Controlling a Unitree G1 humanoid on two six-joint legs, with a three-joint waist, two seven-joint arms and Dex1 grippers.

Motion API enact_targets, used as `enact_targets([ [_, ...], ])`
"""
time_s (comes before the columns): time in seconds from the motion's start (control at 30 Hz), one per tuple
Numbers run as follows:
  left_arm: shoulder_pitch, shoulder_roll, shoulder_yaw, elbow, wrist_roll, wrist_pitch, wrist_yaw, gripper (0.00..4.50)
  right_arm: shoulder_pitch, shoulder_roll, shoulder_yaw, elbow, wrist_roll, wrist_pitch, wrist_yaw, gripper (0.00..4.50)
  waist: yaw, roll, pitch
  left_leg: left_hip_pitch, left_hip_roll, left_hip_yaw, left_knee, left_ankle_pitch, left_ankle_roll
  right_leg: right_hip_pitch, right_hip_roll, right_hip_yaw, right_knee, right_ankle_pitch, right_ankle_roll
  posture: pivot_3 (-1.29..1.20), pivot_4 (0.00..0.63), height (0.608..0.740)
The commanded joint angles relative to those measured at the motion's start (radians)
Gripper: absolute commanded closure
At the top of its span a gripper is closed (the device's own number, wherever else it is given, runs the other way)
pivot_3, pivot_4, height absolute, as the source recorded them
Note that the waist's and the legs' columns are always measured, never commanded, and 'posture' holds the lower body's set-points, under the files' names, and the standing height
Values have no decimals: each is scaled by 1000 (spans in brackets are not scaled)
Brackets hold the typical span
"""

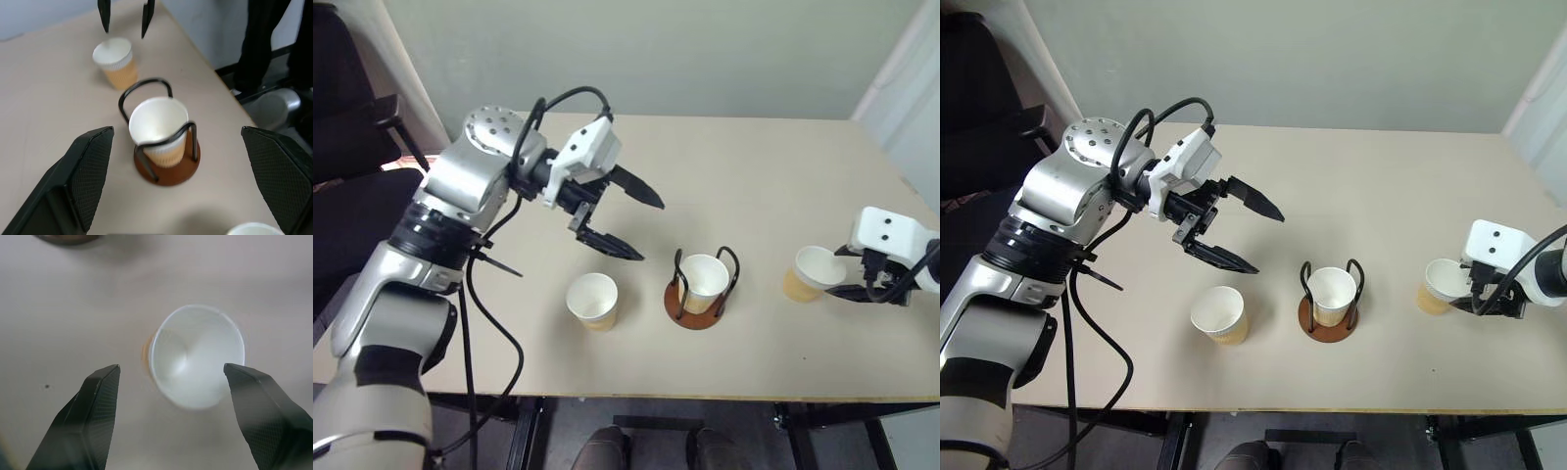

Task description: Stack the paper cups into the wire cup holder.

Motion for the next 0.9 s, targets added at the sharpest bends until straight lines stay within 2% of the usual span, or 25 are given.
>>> enact_targets([
  [0.03, 16, 7, 74, -40, 28, 33, -17, 30, -81, 39, 88, 58, -100, -51, 45, 979, -1, 0, 0, 0, 0, 0, 0, 0, 0, 0, 0, 0, 0, 0, 0, 0, 150, 740],
  [0.27, 56, 2, 133, -88, 60, 86, -15, 30, -145, 109, 163, 94, -186, -77, 106, 979, -2, 0, 0, -1, 0, 0, -1, 0, 0, 0, -1, 0, -1, 0, 0, 0, 150, 740],
  [0.3, 62, 3, 141, -101, 62, 91, -14, 7, -149, 120, 166, 99, -195, -83, 107, 1164, -2, 0, 0, -1, 0, -1, -1, 0, 0, 0, -1, 0, -1, 0, 0, 0, 150, 740],
  [0.4, 72, 1, 166, -138, 55, 116, -14, 0, -149, 137, 165, 106, -217, -96, 118, 1916, -3, 0, 0, -1, 0, -1, -1, 0, 0, 0, -1, 0, -1, 0, -1, 0, 150, 740],
  [0.63, 100, 9, 197, -172, 72, 144, -13, 0, -120, 136, 147, 114, -253, -127, 133, 4437, -4, 0, 0, 0, 0, -1, -1, 0, 0, 0, -1, 0, -1, 0, -2, 0, 150, 740],
  [0.77, 108, 7, 205, -183, 81, 150, -7, 0, -113, 135, 142, 125, -277, -157, 126, 4474, -4, 0, 0, 0, 0, -1, -1, 0, 0, 0, -1, 0, -1, 1, -3, 0, 150, 740],
  [0.9, 138, 25, 213, -215, 77, 171, -20, 0, -138, 99, 61, 81, -218, -131, 166, 4474, -5, 0, 0, 0, 0, -1, -1, 0, 0, 1, -1, 0, -2, 1, -3, 0, 150, 740],
])
